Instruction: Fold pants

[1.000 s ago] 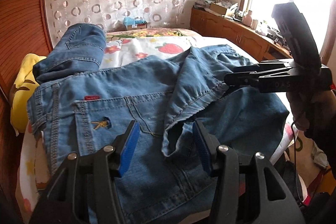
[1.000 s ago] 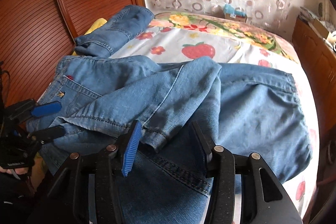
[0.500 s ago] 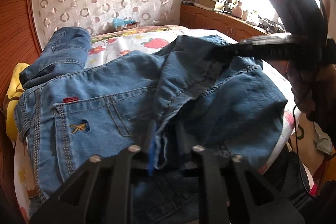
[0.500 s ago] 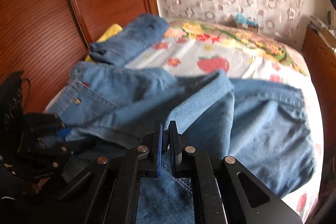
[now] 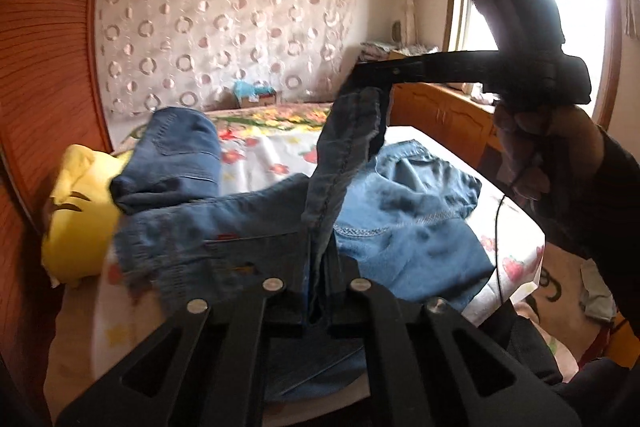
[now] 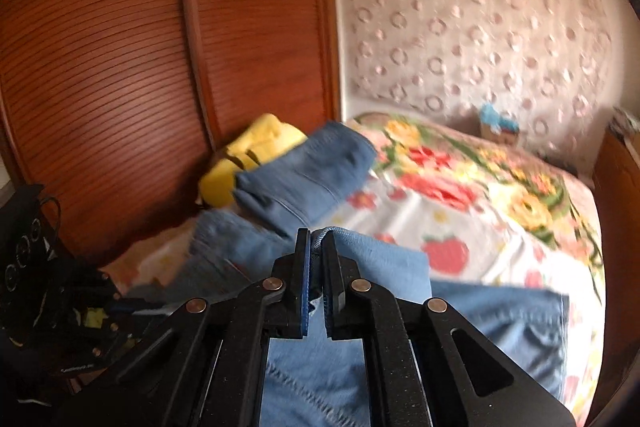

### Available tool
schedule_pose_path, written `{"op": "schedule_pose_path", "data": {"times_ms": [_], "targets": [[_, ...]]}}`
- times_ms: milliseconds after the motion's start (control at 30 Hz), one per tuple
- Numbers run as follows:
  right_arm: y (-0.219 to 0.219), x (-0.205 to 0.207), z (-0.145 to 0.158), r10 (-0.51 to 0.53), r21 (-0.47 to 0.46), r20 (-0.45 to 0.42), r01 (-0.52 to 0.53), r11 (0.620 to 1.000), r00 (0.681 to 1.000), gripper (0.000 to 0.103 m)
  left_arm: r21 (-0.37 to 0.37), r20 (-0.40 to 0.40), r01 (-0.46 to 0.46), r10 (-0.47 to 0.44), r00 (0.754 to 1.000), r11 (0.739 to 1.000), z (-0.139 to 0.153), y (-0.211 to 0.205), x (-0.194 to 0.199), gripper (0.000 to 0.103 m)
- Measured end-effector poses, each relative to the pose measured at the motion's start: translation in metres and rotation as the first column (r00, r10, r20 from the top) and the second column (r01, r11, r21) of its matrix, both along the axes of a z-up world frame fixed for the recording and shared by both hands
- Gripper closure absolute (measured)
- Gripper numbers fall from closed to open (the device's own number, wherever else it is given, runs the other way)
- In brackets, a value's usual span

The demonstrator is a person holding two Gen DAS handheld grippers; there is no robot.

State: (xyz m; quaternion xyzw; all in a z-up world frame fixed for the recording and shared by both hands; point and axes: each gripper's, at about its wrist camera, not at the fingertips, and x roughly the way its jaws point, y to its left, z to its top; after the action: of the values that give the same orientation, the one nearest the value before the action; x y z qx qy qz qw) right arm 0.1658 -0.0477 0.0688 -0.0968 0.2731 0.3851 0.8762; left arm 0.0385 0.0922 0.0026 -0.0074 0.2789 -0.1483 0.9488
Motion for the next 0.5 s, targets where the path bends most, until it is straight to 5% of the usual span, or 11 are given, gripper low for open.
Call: {"op": "schedule_pose_path", "data": {"times_ms": [233, 500], "targets": [[0.080, -0.014, 0.008, 0.128, -0.024, 0.014, -0.128, 0.992, 0.992, 0.101, -0.009, -0.021, -0.083, 0.082, 0.996, 0.997, -0.005, 0.044, -0.028, 0.101], [0.159, -0.014, -0.031, 0.157, -0.123, -0.033, -0.160, 0.979, 0.987, 0.100, -0.013, -0.110, -0.183, 0.181, 0.977, 0.983, -0.042, 0.078, -0.032, 0.101]]}}
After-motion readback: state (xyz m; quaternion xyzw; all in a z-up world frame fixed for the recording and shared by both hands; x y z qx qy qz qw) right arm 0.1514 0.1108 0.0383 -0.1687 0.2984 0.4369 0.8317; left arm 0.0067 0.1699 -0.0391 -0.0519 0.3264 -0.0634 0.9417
